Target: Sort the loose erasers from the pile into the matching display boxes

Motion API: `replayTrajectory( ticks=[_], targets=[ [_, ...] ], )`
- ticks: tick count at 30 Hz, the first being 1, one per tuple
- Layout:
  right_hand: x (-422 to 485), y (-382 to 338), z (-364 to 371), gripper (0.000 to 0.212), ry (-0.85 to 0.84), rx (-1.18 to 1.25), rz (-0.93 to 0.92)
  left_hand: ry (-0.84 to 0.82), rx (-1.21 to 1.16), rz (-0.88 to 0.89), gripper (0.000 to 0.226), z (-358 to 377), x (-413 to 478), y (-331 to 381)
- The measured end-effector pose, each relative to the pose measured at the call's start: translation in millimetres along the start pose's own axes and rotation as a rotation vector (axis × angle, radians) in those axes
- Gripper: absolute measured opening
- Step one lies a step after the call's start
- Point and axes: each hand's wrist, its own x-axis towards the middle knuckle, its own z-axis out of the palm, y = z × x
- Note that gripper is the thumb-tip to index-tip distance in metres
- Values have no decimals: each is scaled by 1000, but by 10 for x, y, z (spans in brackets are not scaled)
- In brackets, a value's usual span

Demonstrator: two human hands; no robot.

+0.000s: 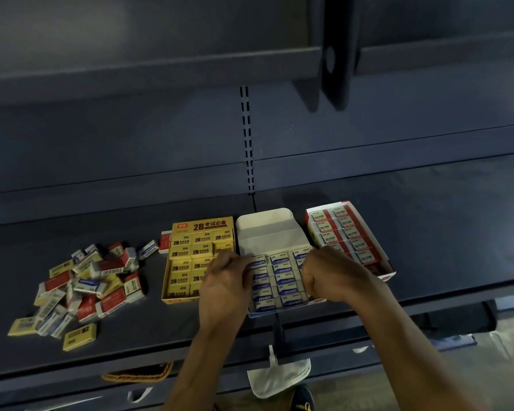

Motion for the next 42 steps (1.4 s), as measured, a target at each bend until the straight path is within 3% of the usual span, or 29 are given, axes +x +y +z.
replayTrajectory(
  ticks=[2, 4, 12, 24, 36, 42],
  targets=[
    [-1, -41, 25, 6, 32, -2, 10, 6, -11, 7, 26, -26, -18, 5],
    [5, -132, 56, 13, 91, 1, -9, 11, -48, -2, 27, -73, -45, -4],
    [151, -816, 158, 12, 301, 133, -238, 53, -33, -47, 23, -356, -169, -269],
    [466, -1692, 521, 16, 228, 174, -394, 22, 105, -190, 30, -916, -455, -1091],
    [808, -2341, 881, 40, 222, 100, -351, -108, 242, -329, 50, -1382, -761, -1797],
    [925, -2493, 1012, 39, 253, 75, -301, -96, 122, -332, 40, -1451, -780, -1869]
  ],
)
